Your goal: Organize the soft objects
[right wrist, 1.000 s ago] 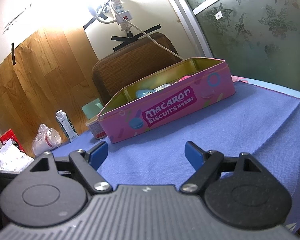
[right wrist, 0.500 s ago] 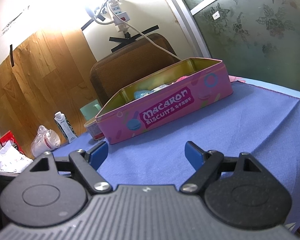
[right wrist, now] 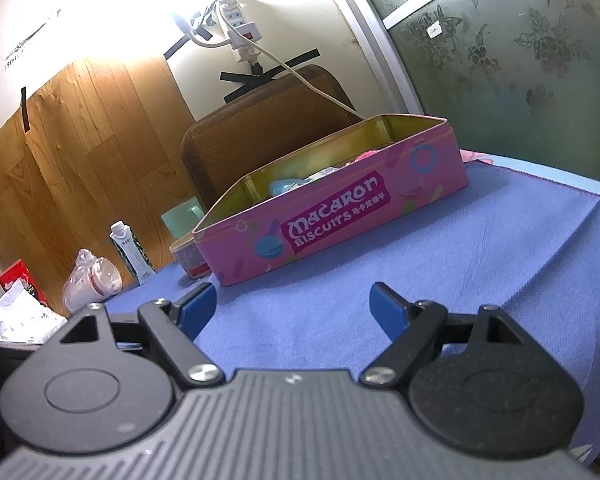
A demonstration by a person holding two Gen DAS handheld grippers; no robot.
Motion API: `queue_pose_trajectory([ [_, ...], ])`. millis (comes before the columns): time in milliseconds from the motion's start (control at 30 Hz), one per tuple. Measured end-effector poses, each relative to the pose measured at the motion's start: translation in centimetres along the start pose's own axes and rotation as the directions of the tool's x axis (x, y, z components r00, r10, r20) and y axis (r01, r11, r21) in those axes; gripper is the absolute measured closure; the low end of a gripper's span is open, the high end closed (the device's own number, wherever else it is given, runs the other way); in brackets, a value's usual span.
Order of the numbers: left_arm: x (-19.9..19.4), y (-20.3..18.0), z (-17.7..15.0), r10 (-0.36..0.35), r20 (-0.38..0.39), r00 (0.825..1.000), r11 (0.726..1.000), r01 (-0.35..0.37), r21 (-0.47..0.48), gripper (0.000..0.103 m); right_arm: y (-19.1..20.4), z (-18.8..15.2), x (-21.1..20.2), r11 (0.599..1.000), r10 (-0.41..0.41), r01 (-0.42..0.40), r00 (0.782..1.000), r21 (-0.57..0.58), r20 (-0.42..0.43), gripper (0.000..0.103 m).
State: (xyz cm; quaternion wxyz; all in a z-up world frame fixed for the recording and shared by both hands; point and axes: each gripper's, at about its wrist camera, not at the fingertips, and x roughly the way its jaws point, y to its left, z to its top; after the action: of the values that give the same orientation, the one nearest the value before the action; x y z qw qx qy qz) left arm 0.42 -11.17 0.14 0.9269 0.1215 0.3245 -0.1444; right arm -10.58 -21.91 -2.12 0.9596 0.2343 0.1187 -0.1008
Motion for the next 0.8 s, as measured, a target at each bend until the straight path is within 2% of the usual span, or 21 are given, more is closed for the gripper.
queue_pose_trajectory([
  [800, -0.09, 0.03, -0.04, 0.001, 0.002, 1.000, 1.000, -0.001, -0.003, 0.000, 0.07, -0.07, 0.02, 1.000, 0.000, 0.000, 1.000, 0.000, -0.001, 0.017],
])
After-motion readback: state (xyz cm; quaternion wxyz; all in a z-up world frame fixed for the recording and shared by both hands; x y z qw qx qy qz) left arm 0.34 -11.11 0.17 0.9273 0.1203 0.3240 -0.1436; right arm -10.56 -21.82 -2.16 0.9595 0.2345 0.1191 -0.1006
